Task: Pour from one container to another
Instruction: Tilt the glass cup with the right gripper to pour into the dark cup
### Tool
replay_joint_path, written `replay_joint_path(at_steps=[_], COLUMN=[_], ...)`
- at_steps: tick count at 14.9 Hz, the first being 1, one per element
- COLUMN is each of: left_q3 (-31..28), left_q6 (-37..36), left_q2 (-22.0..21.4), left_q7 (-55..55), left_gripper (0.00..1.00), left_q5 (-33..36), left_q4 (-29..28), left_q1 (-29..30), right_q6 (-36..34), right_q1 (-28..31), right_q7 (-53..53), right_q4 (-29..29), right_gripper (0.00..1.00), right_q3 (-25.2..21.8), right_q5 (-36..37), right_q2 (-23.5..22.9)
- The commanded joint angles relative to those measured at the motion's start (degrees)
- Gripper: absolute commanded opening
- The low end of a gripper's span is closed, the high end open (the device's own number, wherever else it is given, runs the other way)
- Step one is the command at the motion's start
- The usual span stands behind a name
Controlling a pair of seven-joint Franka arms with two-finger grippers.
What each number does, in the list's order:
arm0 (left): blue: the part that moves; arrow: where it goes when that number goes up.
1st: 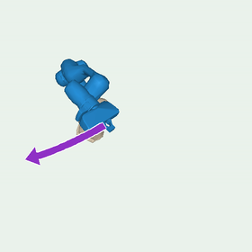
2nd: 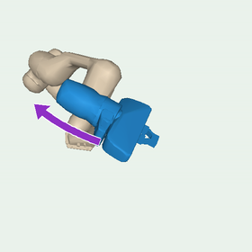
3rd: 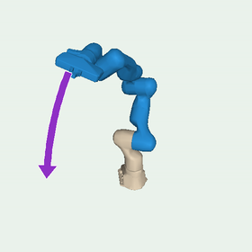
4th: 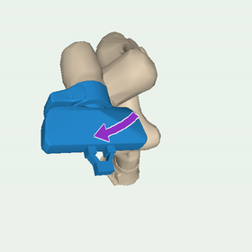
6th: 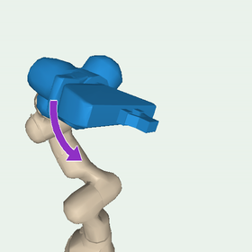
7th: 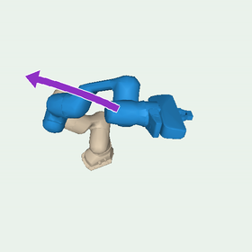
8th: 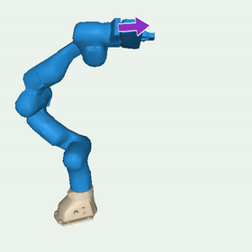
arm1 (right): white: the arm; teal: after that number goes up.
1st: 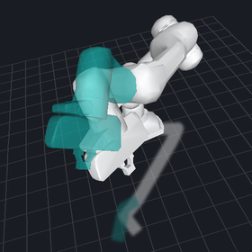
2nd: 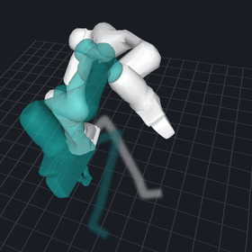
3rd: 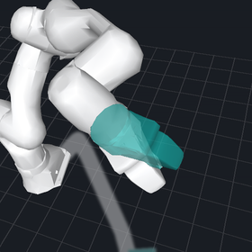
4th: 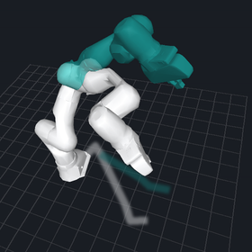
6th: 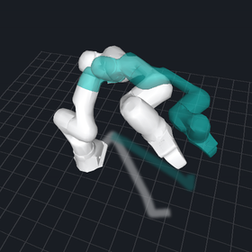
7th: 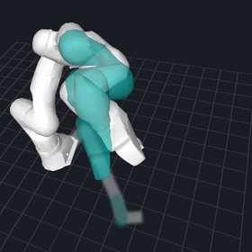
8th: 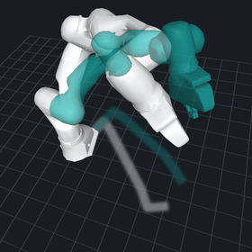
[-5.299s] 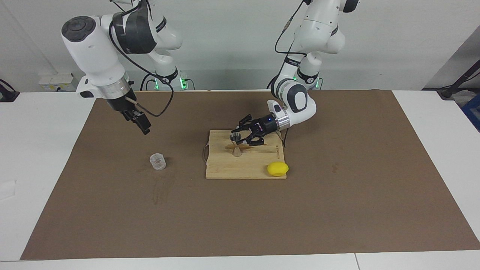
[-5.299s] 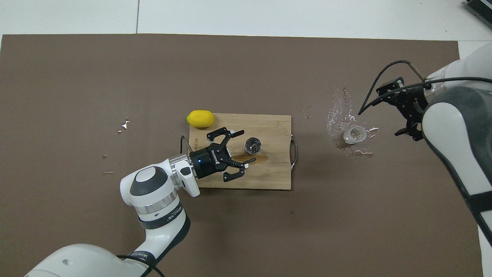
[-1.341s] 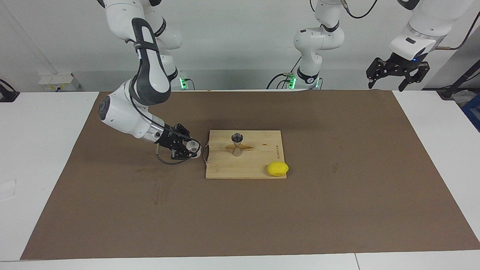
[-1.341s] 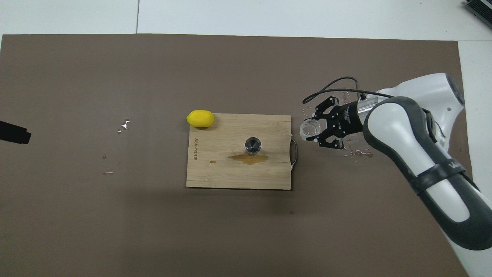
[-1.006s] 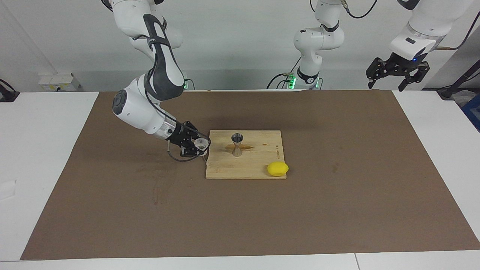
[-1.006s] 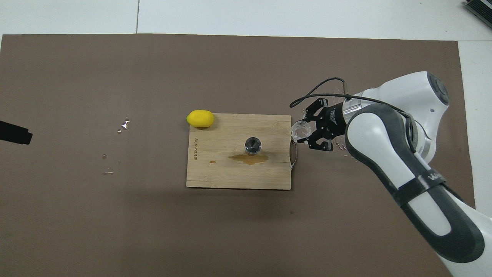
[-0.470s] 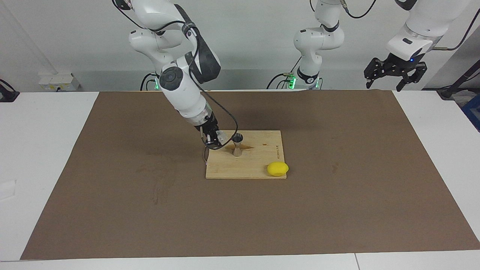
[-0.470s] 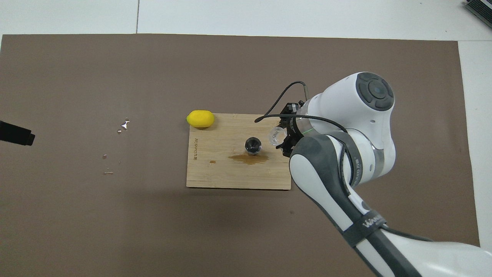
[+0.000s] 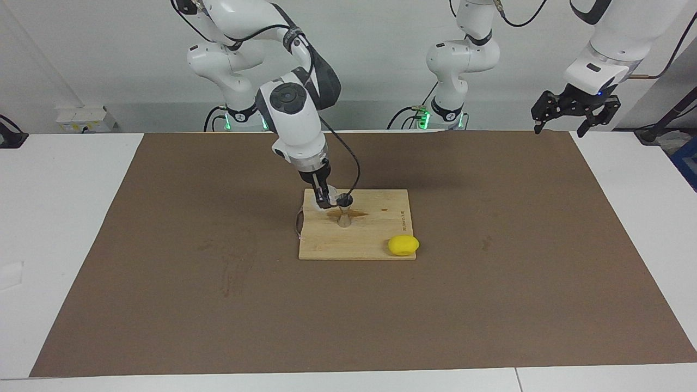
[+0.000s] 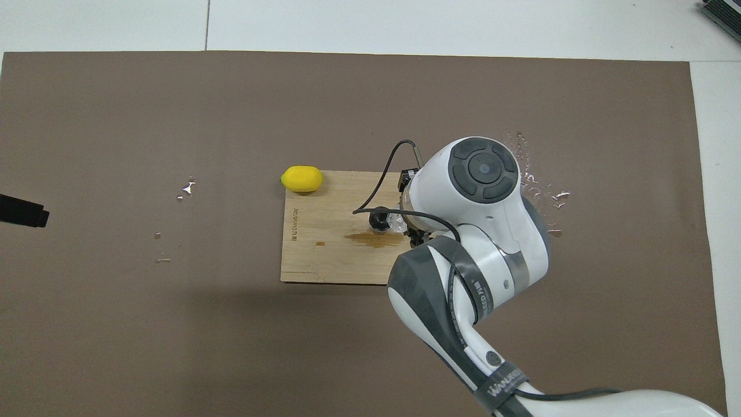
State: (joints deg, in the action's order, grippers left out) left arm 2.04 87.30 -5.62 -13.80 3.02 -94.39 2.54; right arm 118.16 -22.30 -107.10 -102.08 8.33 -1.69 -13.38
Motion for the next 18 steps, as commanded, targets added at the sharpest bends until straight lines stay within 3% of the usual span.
replay_joint_path(at_steps=[1, 8, 18], left_q3=[0.33, 0.33, 0.42], left_q6=[0.94, 0.06, -0.64], left_q2=[-2.20, -2.20, -2.29], left_q7=[0.70, 0.44, 0.44], left_gripper=[1.00, 1.00, 1.00], left_q5=[0.40, 0.40, 0.40], left_q4=[-2.56, -2.29, -2.29], left_q1=[-0.26, -0.35, -0.61], right_q6=[-1.44, -0.83, 0.58], right_q1=[-1.60, -4.07, -7.23], right_q7=[-1.27, -1.18, -0.74], right_q4=[1.44, 2.76, 1.27], right_gripper=[0.00, 0.00, 0.00], right_q3=[-0.16, 0.28, 0.37], right_q5=[5.72, 17.06, 25.59], right_q2=[0.11, 0.02, 0.11])
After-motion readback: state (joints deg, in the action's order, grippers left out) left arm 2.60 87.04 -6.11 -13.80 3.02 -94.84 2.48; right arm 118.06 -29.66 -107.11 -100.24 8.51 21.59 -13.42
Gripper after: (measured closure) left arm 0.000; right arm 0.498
